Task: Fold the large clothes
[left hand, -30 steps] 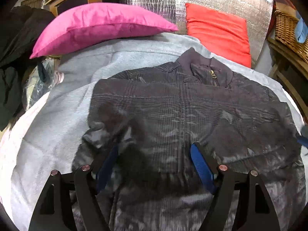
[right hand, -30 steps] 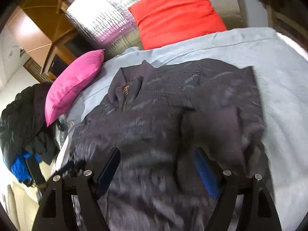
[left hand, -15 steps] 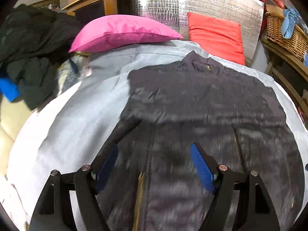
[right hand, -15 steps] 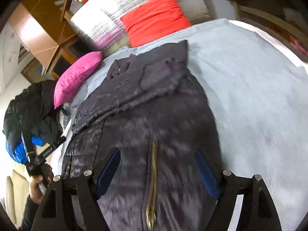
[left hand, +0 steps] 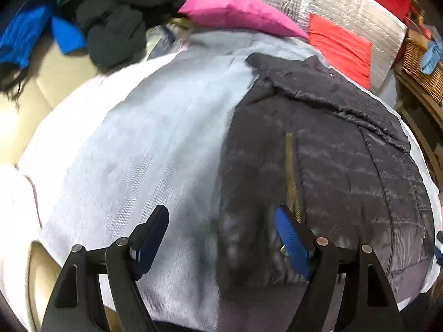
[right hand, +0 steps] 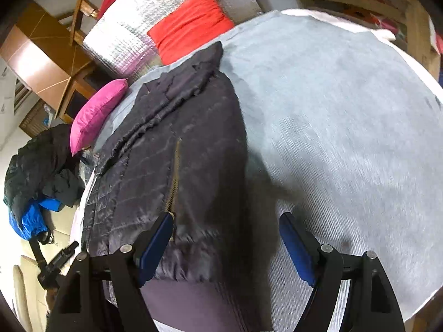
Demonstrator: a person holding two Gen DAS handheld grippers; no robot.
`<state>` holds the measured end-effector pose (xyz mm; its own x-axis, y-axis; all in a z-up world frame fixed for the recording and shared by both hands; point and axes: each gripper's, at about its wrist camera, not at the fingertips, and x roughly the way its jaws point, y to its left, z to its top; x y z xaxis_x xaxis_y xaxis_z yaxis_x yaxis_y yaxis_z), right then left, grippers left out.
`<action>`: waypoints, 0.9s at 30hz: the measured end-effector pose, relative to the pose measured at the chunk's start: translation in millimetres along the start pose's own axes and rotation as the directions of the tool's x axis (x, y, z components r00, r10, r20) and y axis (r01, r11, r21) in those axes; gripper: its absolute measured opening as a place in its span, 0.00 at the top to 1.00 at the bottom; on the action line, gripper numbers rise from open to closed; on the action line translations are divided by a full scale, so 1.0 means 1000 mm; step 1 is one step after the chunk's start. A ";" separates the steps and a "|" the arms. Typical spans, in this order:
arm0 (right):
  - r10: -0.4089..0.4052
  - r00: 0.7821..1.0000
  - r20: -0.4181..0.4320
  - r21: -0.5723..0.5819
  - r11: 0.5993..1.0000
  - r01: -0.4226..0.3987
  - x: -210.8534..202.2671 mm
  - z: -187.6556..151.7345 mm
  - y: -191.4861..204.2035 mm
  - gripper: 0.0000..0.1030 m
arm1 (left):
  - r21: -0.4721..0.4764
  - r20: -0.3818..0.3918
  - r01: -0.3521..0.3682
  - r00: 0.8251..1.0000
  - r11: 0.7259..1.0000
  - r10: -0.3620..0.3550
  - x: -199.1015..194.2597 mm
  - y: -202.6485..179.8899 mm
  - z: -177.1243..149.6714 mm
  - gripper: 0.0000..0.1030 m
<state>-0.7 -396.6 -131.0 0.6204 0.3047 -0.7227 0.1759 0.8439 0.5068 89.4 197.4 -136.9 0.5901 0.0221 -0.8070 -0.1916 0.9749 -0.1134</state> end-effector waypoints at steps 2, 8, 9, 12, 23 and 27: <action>0.008 1.000 -0.012 0.018 1.000 -0.008 0.002 -0.007 -0.005 0.21 | -0.015 -0.009 0.016 1.000 1.000 -0.016 0.001 0.003 -0.005 0.23; 0.057 0.998 -0.013 0.035 0.998 -0.057 -0.001 -0.020 -0.004 0.21 | -0.011 -0.008 0.048 0.999 0.999 -0.048 -0.003 0.001 -0.016 0.23; 0.063 0.998 -0.012 0.037 0.997 -0.062 -0.001 -0.021 -0.003 0.21 | -0.015 -0.009 0.055 0.998 0.998 -0.055 -0.003 0.002 -0.017 0.23; 0.083 0.996 -0.028 0.039 0.996 -0.082 0.000 -0.027 -0.001 0.21 | -0.030 -0.021 0.066 0.998 0.997 -0.066 -0.005 0.005 -0.024 0.23; 0.108 0.994 -0.024 0.058 0.993 -0.106 -0.002 -0.041 -0.002 0.21 | -0.043 -0.037 0.086 0.995 0.995 -0.087 -0.004 0.012 -0.036 0.23; 0.106 0.994 -0.024 0.050 0.993 -0.104 -0.002 -0.045 0.000 0.21 | -0.041 -0.036 0.098 0.994 0.994 -0.099 -0.004 0.014 -0.038 0.23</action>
<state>-36.3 -377.3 -150.3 0.6166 0.4028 -0.6764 0.1485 0.7842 0.6024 54.1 202.7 -157.0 0.5779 -0.0829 -0.8119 -0.1647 0.9625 -0.2155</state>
